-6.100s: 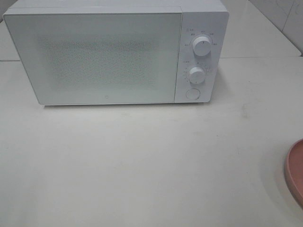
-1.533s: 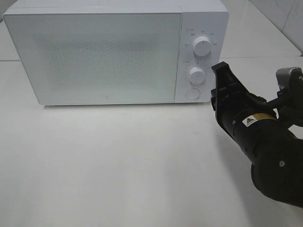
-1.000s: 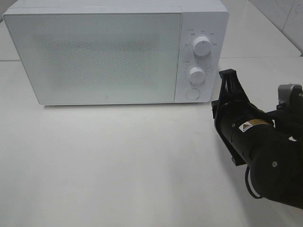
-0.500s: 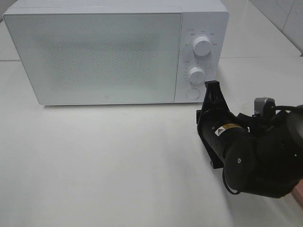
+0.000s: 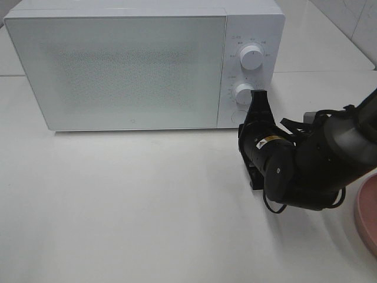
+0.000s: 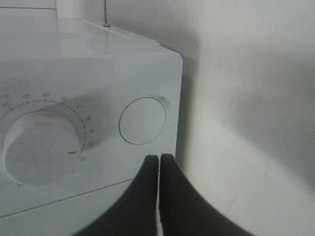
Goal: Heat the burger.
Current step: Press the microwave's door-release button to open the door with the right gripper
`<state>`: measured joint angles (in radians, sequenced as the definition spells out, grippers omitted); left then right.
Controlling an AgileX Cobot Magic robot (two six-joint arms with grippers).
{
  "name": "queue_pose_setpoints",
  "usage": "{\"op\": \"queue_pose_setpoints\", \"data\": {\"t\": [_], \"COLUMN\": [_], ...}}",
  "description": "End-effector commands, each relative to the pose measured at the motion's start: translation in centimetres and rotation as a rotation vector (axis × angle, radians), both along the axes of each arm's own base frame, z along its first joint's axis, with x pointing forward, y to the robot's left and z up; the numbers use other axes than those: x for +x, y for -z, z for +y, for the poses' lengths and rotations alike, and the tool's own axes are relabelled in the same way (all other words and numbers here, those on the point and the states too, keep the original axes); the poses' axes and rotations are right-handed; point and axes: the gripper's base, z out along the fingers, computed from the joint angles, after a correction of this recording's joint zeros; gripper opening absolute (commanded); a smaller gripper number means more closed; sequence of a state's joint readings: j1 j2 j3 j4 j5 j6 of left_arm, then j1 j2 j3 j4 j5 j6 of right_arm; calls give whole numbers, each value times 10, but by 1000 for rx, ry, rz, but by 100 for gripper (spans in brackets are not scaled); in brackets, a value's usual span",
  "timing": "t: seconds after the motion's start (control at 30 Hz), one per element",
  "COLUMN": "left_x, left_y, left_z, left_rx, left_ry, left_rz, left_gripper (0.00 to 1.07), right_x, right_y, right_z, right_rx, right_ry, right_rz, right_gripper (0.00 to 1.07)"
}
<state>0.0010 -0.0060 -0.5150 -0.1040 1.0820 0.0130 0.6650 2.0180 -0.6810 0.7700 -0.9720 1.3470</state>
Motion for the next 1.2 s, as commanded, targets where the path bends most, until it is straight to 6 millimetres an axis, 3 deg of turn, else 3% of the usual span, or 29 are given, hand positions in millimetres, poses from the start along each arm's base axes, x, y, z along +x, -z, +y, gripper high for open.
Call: {"op": "queue_pose_setpoints", "data": {"t": [0.03, 0.5, 1.2], "left_x": [-3, -3, -2], "left_y": [-1, -1, -1], "left_z": [0, 0, 0], "left_rx": [-6, -6, -6], "left_ry": [-2, -2, -2], "left_rz": [-34, -34, -27], "left_gripper": [87, 87, 87], "right_x": [12, 38, 55], "right_y": [2, 10, 10], "right_z": [2, 1, 3], "right_rx": [8, 24, 28], "right_ry": [-8, 29, 61], "right_rz": [-9, -9, -66], "right_gripper": [0, 0, 0]}}
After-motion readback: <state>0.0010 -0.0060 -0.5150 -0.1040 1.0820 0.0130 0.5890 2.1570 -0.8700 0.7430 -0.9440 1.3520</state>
